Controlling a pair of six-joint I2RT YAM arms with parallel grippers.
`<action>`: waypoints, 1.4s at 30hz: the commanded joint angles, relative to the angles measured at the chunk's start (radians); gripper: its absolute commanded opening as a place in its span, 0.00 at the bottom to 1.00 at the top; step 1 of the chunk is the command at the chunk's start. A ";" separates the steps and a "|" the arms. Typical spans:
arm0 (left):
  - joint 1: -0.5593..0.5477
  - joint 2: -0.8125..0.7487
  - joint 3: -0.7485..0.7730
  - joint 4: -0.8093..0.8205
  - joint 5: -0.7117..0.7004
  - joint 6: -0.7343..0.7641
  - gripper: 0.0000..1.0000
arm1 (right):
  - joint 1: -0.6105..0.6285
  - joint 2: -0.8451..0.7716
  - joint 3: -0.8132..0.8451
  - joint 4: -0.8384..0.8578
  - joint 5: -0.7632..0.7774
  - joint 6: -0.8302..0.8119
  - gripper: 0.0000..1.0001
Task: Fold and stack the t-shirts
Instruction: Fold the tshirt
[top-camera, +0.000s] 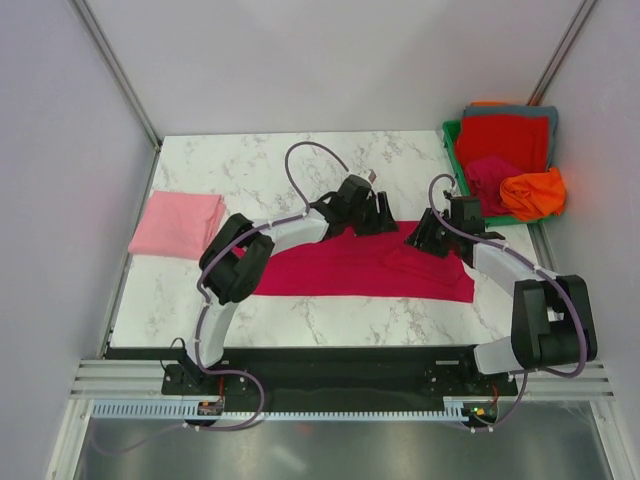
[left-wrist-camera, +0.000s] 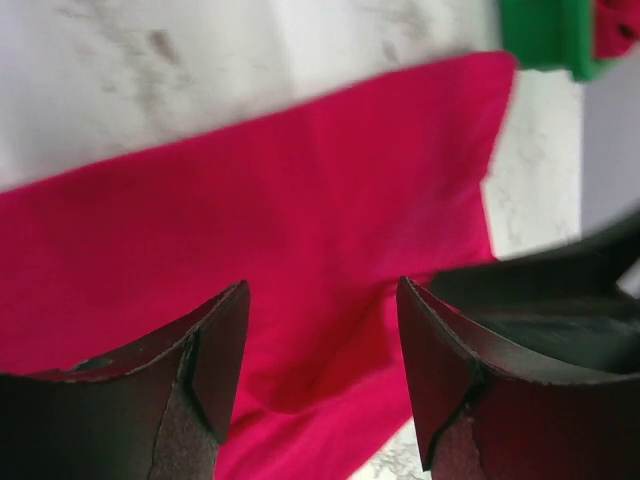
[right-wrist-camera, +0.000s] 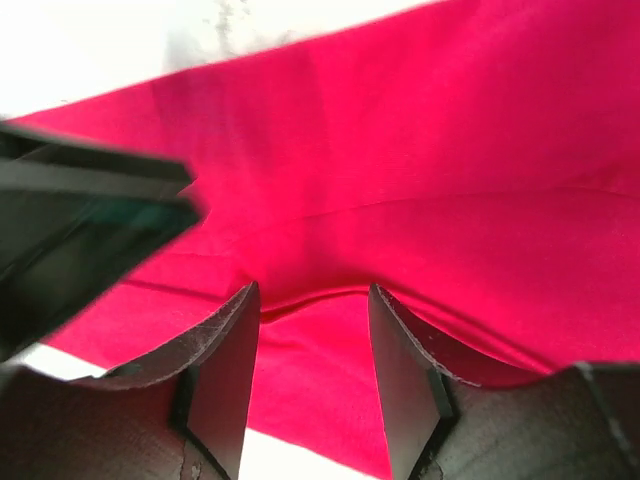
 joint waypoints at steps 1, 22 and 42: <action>-0.030 -0.088 -0.029 0.181 0.006 0.069 0.67 | -0.005 0.045 0.022 0.065 0.027 -0.018 0.54; -0.023 0.378 0.569 -0.225 0.232 -0.077 0.63 | -0.005 -0.002 -0.222 0.207 -0.253 0.089 0.50; -0.021 0.218 0.326 -0.006 0.223 -0.029 0.66 | 0.018 -0.527 -0.124 -0.302 0.013 0.054 0.56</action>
